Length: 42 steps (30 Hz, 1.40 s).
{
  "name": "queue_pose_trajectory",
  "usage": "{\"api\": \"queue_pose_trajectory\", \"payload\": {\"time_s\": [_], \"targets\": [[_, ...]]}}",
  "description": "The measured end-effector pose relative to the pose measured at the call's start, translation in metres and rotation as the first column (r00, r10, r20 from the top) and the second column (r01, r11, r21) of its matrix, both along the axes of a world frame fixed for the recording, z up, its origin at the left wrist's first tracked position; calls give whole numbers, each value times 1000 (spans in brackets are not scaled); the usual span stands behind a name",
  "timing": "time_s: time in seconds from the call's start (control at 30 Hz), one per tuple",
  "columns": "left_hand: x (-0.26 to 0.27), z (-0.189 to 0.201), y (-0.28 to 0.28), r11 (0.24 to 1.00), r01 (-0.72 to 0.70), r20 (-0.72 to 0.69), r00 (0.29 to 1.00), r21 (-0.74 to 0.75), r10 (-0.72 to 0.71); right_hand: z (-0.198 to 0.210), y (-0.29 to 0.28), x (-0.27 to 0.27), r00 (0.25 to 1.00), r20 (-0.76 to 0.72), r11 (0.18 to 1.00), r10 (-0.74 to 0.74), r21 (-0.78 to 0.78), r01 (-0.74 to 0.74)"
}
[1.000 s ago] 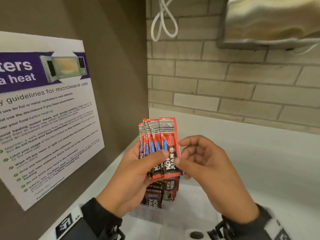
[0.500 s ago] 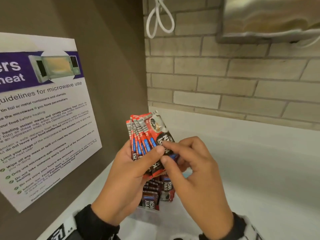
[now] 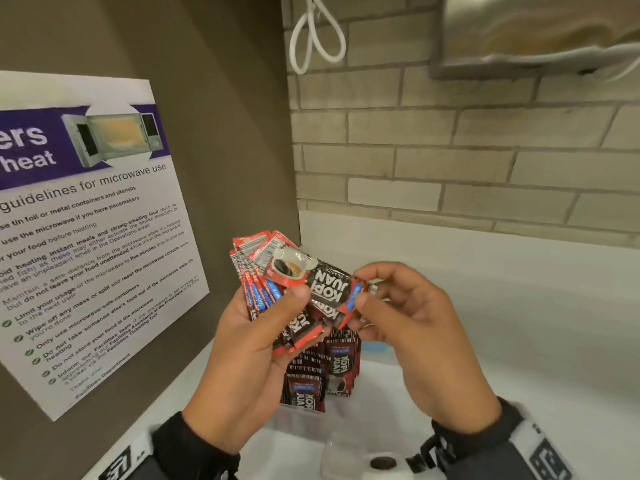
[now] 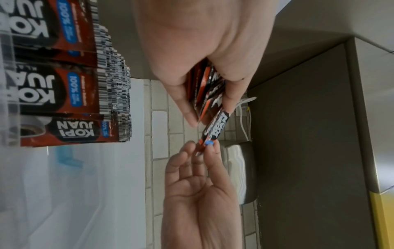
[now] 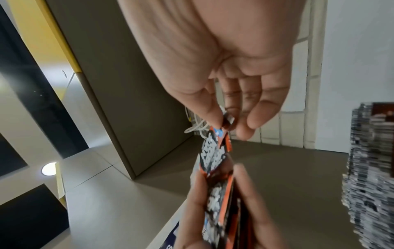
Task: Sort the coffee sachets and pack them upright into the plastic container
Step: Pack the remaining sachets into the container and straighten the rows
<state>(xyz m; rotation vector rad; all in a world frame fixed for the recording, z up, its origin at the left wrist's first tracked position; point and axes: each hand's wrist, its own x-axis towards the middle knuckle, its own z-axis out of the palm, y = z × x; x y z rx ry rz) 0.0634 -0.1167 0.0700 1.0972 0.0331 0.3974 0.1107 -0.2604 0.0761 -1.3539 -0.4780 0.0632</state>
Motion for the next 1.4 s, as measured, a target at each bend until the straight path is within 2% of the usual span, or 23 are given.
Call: {"api": "queue_pose_trajectory", "payload": {"time_s": [0.2,0.33,0.43,0.57,0.67,0.8,0.9,0.97,1.03,1.1,1.17,1.4], "targets": [[-4,-1,5,999,-42,21,999,25,41,1,-2,2,998,-55,998,43,43,-41],[-7,0,8,997,-66,37,997,35,64,-2,-1,4,994,-109,996,17,91,-7],[-7,1,16,994,-101,35,994,38,100,-1,-7,7,998,-25,997,-50,49,52],[-11,0,18,988,-101,27,995,114,98,2,-13,8,981,128,988,-147,-17,151],[-13,-5,15,977,-86,8,996,195,86,5,-13,6,980,106,980,-171,124,158],[-14,-12,15,967,-73,-18,997,242,80,9,-13,3,999,-32,938,-36,343,45],[-17,-12,26,958,-84,-1,996,273,88,14,-22,6,993,24,921,-118,377,101],[-18,-9,39,959,-141,32,990,245,138,11,-33,9,965,100,943,-242,260,209],[-20,-7,54,957,-212,57,977,198,205,2,-37,10,932,180,948,-315,19,317],[-22,-5,67,949,-263,69,965,173,255,-11,-33,8,927,221,909,-304,-223,351],[-25,-7,74,945,-293,87,955,147,283,-24,-22,5,933,240,852,-267,-394,345],[-34,-28,85,939,-327,53,945,111,323,-49,11,8,949,244,727,-199,-612,310]]}}
